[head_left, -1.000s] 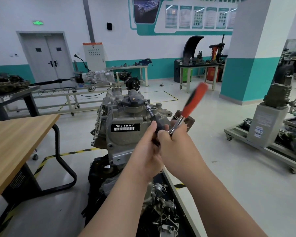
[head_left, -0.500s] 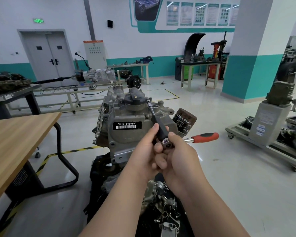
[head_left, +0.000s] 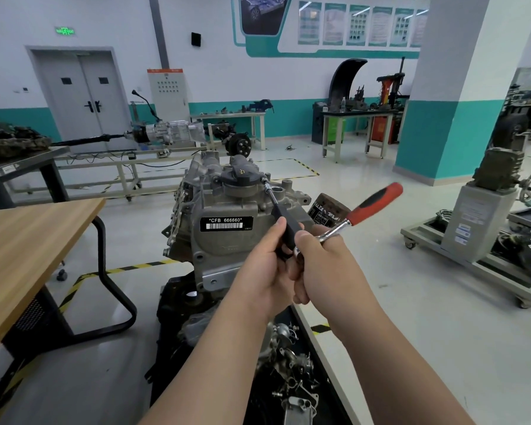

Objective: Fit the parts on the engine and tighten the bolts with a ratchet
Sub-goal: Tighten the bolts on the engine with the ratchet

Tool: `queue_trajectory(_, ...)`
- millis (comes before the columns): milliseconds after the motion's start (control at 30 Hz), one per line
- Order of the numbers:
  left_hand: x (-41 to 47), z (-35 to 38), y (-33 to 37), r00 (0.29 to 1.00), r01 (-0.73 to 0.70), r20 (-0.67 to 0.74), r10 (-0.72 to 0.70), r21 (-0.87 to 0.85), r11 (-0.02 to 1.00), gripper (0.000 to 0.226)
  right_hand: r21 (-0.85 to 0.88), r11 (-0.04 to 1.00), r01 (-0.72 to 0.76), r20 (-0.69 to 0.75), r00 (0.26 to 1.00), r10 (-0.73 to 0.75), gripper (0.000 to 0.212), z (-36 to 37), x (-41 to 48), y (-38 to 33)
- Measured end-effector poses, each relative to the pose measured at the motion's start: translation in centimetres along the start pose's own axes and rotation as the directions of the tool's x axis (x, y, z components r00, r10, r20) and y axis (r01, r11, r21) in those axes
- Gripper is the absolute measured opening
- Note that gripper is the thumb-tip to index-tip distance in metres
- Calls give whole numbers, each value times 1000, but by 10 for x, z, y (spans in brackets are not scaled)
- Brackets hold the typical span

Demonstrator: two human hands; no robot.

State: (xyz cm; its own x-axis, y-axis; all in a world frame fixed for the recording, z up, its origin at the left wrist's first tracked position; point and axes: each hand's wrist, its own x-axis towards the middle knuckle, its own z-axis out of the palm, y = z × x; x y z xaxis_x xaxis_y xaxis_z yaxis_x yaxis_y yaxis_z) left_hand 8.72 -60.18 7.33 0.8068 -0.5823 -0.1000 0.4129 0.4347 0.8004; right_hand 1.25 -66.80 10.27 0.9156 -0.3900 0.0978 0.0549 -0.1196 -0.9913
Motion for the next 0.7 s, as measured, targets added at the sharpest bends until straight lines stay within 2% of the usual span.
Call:
queue_trajectory(67,0,2,0,1000,1,-31,-5,-115,993,31,-127,992,25,-35,999,-30,17,-2,0,-4)
queue_trajectory(133,-1,2,1,1000,6,-21,-9,-153,988,43,-383,917,110,-39,990,-135,30,-2,-3,-7)
queue_trajectory(167,-3,2,2,1000,21,-2,-22,-135,991,47,-545,824,154,-17,981,-194,40,0,-5,-7)
queue_trajectory(233,-9,3,4,999,49,25,-47,-82,995,33,-807,563,175,12,960,-281,54,3,-7,-5)
queue_trajectory(300,-11,3,6,998,64,3,-64,-65,996,45,-899,401,177,46,948,-315,61,6,-8,-5)
queue_trajectory(333,-12,4,6,998,66,-18,-67,-50,997,49,-907,379,183,59,947,-315,61,7,-8,-5)
queue_trajectory(400,-17,8,11,997,63,-48,-64,-28,998,46,-868,453,204,47,942,-333,54,8,-7,-5)
queue_trajectory(533,-21,13,16,995,74,-63,-75,-18,997,48,-623,745,237,-18,948,-317,30,9,-6,0)
queue_trajectory(600,-21,12,15,997,47,-55,-48,-21,999,58,-348,921,176,-55,977,-207,28,14,-4,3)
queue_trajectory(633,-21,11,14,997,38,-60,-39,-15,999,58,-183,976,119,-82,987,-136,26,17,-3,5)
queue_trajectory(700,-19,8,14,995,36,-89,-36,-1,999,49,116,993,8,-109,994,5,24,22,1,6)
